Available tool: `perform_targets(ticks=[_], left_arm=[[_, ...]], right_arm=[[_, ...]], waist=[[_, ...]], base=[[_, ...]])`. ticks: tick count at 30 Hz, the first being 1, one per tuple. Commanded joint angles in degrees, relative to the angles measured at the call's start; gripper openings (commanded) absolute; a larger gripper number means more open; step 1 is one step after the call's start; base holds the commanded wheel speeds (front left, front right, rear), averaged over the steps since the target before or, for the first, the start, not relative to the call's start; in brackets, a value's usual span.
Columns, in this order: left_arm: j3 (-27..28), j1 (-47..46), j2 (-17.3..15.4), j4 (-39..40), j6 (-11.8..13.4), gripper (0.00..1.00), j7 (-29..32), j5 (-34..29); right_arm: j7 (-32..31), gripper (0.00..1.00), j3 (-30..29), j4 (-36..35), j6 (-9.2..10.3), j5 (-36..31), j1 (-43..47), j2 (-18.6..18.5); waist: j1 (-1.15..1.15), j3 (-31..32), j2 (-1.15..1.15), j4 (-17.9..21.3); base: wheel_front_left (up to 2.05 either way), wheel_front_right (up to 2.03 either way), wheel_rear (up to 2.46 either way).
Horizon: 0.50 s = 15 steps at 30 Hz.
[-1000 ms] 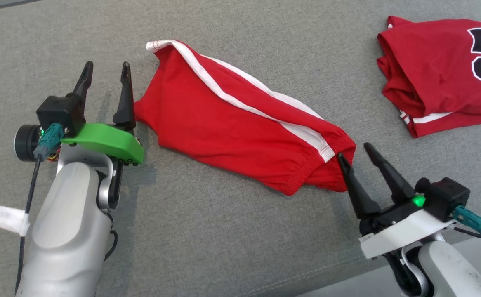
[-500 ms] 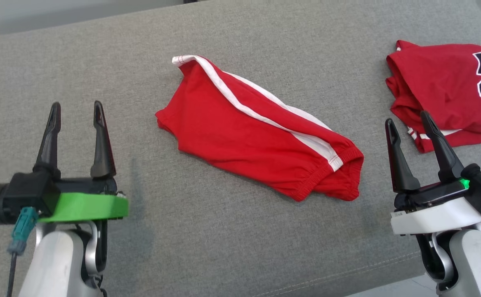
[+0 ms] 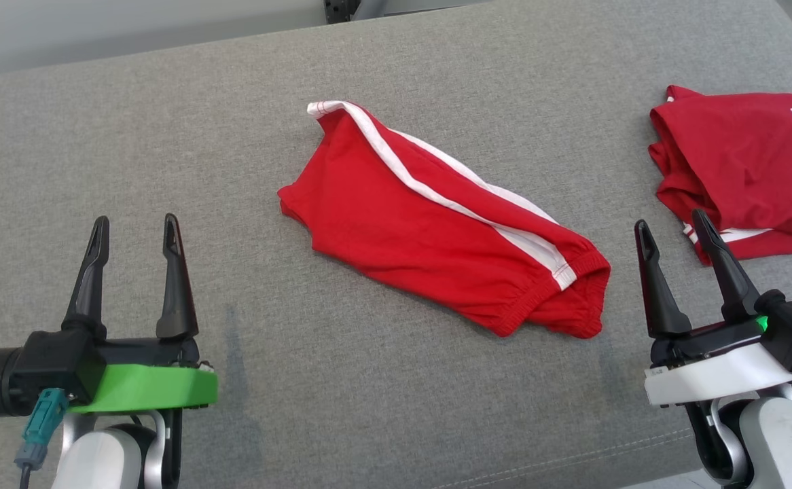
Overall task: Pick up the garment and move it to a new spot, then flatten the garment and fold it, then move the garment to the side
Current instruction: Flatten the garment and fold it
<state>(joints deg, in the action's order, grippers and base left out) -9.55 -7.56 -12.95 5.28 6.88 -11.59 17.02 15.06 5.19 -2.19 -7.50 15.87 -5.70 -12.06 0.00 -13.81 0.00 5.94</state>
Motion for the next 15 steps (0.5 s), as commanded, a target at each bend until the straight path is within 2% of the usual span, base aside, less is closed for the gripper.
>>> perform_targets(ticks=[1,9,11,15], left_arm=[[-0.1,0.5,-0.2,0.3,0.2,1.0,0.1,-0.1],[-0.7,-1.5,0.5,0.4,-0.4,1.0,-0.2,0.9],[-1.3,-3.9,0.7,0.1,-1.3,1.0,0.3,1.5],[-4.4,-10.5,1.1,-3.5,-5.0,1.0,3.8,2.5]], right_arm=[[0.2,1.0,-0.2,0.1,0.03,-0.3,0.3,-0.2],[0.2,1.0,-0.3,-0.2,0.03,-0.2,-0.5,-0.1],[0.2,1.0,-0.3,-0.4,0.03,0.0,-0.9,-0.2],[0.2,1.0,0.6,-0.5,0.02,0.3,-2.5,-0.2]], waist=[[0.0,-0.1,0.0,0.0],[0.0,-1.0,0.0,-0.1],[0.0,-2.0,0.0,-0.3],[0.0,-4.1,0.0,0.1]], base=[[0.0,0.0,0.0],[0.0,0.0,0.0],[0.0,0.0,0.0],[0.0,0.0,0.0]])
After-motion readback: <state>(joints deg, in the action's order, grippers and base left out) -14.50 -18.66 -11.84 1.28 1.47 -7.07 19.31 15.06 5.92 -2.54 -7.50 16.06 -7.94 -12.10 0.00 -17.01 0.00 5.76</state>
